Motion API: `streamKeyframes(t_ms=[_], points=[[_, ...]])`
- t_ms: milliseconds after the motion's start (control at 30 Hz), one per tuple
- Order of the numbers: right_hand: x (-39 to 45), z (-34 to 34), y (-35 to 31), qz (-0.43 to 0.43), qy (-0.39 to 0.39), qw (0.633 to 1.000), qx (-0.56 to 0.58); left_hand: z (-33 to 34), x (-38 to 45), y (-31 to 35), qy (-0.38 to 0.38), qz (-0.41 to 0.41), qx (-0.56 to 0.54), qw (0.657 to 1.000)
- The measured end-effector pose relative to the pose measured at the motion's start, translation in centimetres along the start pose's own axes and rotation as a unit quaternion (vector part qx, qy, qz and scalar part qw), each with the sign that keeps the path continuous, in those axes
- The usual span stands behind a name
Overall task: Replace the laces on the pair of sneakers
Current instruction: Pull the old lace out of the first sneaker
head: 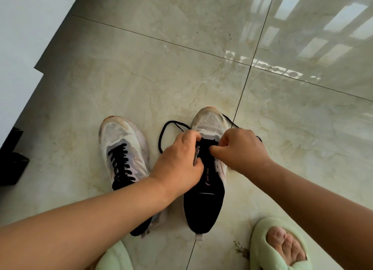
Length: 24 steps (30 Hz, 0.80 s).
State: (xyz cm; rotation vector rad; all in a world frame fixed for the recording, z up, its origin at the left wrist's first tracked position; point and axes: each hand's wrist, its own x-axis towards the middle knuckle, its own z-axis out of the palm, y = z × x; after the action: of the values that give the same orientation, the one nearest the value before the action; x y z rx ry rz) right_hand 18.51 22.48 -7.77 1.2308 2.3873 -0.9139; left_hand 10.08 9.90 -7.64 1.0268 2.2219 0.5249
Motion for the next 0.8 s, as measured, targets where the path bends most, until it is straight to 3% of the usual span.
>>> streamKeyframes(t_ms=[133, 300, 467, 533, 633, 733, 800], points=[[0.7, -0.1, -0.1, 0.039, -0.043, 0.997, 0.052, -0.1, 0.0, 0.2, 0.000, 0.009, 0.003, 1.000], [1.2, -0.1, 0.7, 0.083, -0.067, 0.957, 0.269, -0.1, -0.1, 0.2, -0.004, 0.000, 0.010, 1.000], [1.4, -1.3, 3.0, 0.006, -0.171, 0.922, 0.347, -0.3, -0.1, 0.2, -0.003, -0.012, 0.018, 1.000], [1.5, -1.7, 3.4, -0.047, -0.159, 0.942, 0.292, -0.4, -0.1, 0.2, -0.008, -0.013, 0.022, 1.000], [1.9, -1.7, 3.7, -0.189, -0.070, 0.978, 0.061, -0.5, -0.1, 0.3, -0.018, -0.015, 0.028, 0.999], [1.8, -1.3, 3.6, -0.336, 0.007, 0.934, -0.118, -0.5, 0.0, 0.3, -0.022, -0.016, 0.033, 0.999], [1.5, -0.8, 3.5, -0.346, 0.028, 0.929, -0.130, -0.5, 0.0, 0.4, -0.022, -0.013, 0.039, 0.999]])
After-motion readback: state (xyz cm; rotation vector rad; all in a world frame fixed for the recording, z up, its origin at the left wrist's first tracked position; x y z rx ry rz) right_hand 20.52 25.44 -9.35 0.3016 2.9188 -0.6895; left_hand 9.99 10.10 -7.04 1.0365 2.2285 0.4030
